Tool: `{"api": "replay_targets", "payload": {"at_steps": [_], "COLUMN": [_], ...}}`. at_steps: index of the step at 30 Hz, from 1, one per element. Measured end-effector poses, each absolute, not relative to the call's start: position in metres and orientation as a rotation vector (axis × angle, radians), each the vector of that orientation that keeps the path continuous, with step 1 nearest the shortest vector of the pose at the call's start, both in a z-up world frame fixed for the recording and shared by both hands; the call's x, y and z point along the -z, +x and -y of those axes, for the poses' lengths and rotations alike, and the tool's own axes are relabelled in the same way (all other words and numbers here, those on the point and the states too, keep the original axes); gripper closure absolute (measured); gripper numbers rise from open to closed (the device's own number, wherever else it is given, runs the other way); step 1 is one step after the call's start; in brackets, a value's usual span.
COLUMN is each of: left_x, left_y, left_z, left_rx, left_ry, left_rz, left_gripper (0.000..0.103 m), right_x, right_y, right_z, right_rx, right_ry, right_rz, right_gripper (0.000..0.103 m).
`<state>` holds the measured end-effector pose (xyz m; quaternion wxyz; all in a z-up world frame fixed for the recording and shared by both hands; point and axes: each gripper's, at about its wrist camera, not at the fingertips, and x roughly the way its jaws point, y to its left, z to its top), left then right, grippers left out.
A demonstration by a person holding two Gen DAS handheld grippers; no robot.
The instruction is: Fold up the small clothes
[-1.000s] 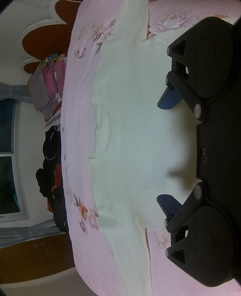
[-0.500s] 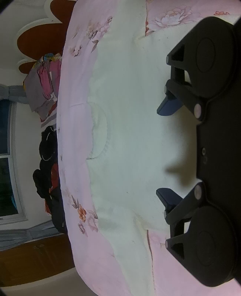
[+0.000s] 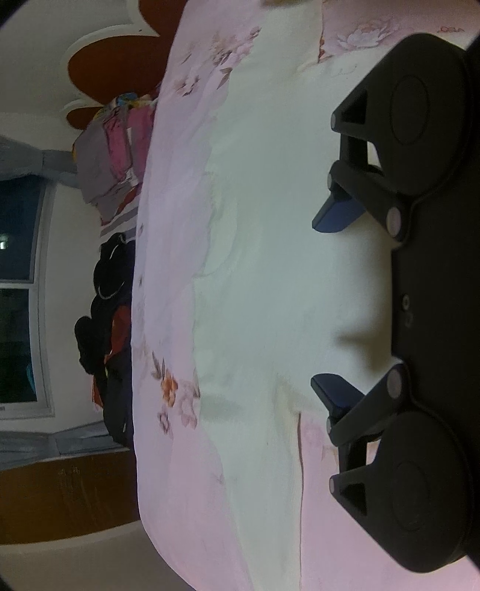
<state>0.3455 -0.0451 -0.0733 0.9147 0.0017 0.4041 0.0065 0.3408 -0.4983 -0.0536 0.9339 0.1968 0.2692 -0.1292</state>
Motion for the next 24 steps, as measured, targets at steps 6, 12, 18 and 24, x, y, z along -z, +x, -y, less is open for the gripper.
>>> {"api": "replay_targets", "payload": {"at_steps": [6, 12, 18, 24], "left_x": [0.070, 0.071, 0.073, 0.078], "left_y": [0.342, 0.337, 0.340, 0.353], "left_z": [-0.007, -0.055, -0.079, -0.072], "left_rx": [-0.052, -0.106, -0.102, -0.009], "left_ry": [-0.031, -0.031, -0.056, -0.110], "left_rz": [-0.824, -0.814, -0.825, -0.841], "left_gripper": [0.019, 0.019, 0.019, 0.019], "right_x": [0.045, 0.075, 0.117, 0.129], "right_y": [0.377, 0.397, 0.395, 0.401], "right_z": [0.364, 0.230, 0.154, 0.150], "right_rx": [0.030, -0.158, -0.233, -0.260], "right_ry": [0.341, 0.296, 0.275, 0.251], "right_rz": [-0.555, -0.644, -0.766, -0.818], "right_gripper": [0.099, 0.099, 0.098, 0.054]}}
